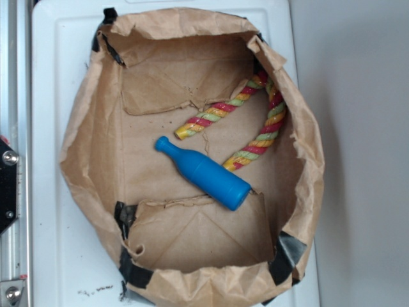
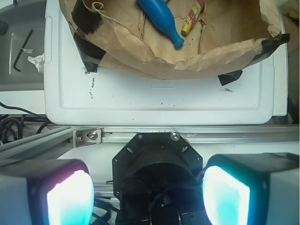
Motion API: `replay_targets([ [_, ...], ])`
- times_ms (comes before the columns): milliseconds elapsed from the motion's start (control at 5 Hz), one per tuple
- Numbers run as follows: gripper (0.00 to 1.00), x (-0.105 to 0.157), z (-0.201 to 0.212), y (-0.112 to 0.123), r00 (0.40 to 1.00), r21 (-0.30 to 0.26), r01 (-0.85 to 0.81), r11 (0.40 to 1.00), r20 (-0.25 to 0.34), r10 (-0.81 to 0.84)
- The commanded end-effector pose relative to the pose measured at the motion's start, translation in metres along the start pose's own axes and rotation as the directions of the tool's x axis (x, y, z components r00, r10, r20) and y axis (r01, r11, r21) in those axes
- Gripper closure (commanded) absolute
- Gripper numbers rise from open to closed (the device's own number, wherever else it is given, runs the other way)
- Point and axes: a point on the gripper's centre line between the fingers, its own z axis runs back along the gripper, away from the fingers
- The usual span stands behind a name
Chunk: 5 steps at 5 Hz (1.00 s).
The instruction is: Grab the blue bottle.
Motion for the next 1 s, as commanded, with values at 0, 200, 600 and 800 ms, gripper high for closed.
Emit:
replay_targets([
  [0, 0.0, 0.0, 0.0, 0.0, 1.0, 0.0, 0.0, 1.0, 0.0, 0.0],
  [200, 0.0, 0.05, -0.007, 0.006, 0.999, 0.035, -0.036, 0.999, 0.025, 0.035],
  [600, 0.0, 0.126, -0.022, -0.009, 0.989, 0.003, 0.09, 0.996, 0.115, -0.09],
  [800, 0.0, 0.135, -0.053, -0.008, 0.968, -0.011, 0.194, 0.981, 0.166, -0.19],
])
